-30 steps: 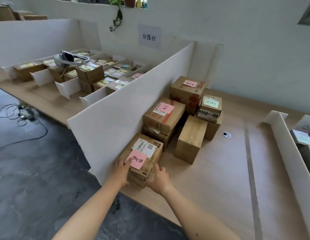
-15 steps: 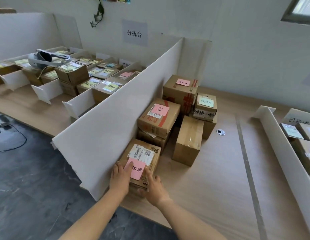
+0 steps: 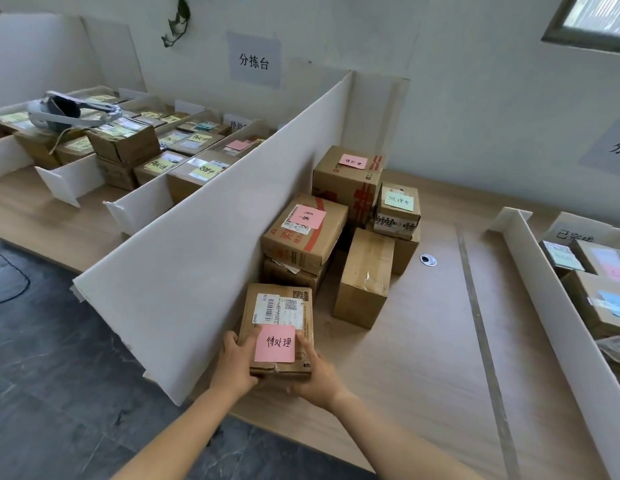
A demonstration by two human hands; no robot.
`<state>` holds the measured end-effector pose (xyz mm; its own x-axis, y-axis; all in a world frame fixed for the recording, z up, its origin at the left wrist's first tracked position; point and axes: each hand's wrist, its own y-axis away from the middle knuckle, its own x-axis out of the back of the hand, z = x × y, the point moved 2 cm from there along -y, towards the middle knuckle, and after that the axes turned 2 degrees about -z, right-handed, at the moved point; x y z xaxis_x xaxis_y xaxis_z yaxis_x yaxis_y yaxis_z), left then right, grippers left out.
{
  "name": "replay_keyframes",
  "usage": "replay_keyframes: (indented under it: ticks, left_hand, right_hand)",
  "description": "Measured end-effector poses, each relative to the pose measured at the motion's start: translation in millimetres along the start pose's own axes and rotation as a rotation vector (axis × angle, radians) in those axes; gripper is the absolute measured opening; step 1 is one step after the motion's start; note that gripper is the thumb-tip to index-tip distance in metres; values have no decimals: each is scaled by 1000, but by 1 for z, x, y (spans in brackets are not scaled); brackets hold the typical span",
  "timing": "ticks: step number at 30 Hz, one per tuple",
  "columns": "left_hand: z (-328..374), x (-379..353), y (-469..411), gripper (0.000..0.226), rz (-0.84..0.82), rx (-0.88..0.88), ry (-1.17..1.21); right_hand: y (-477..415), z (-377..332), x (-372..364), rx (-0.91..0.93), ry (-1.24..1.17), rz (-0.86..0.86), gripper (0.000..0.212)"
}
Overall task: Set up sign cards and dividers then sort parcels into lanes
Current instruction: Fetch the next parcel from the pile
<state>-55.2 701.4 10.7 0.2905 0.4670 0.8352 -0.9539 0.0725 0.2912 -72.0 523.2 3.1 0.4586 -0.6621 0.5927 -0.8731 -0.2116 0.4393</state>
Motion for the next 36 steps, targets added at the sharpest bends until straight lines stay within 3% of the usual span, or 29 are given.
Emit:
replay_keyframes:
  ticks: [4,16,20,25,36]
  left_hand:
    - [1,-10,6,105,26,-49,196]
    - [62,-26,40,102,224,-165,246]
    - [102,-32,56,96,236,-245,291]
    - [162,-43,81,90,373,-368,255]
    - [300,-93,152,94,451,-598,221]
  right_hand:
    - [7,4,-4,14,-154,54,107]
    - [66,26,51,119,-164,228,69]
    - [95,43,76,153,-156,324,68]
    - [140,73,111,187,-151,410,75]
    - [279,160,190,197,-144,545,79]
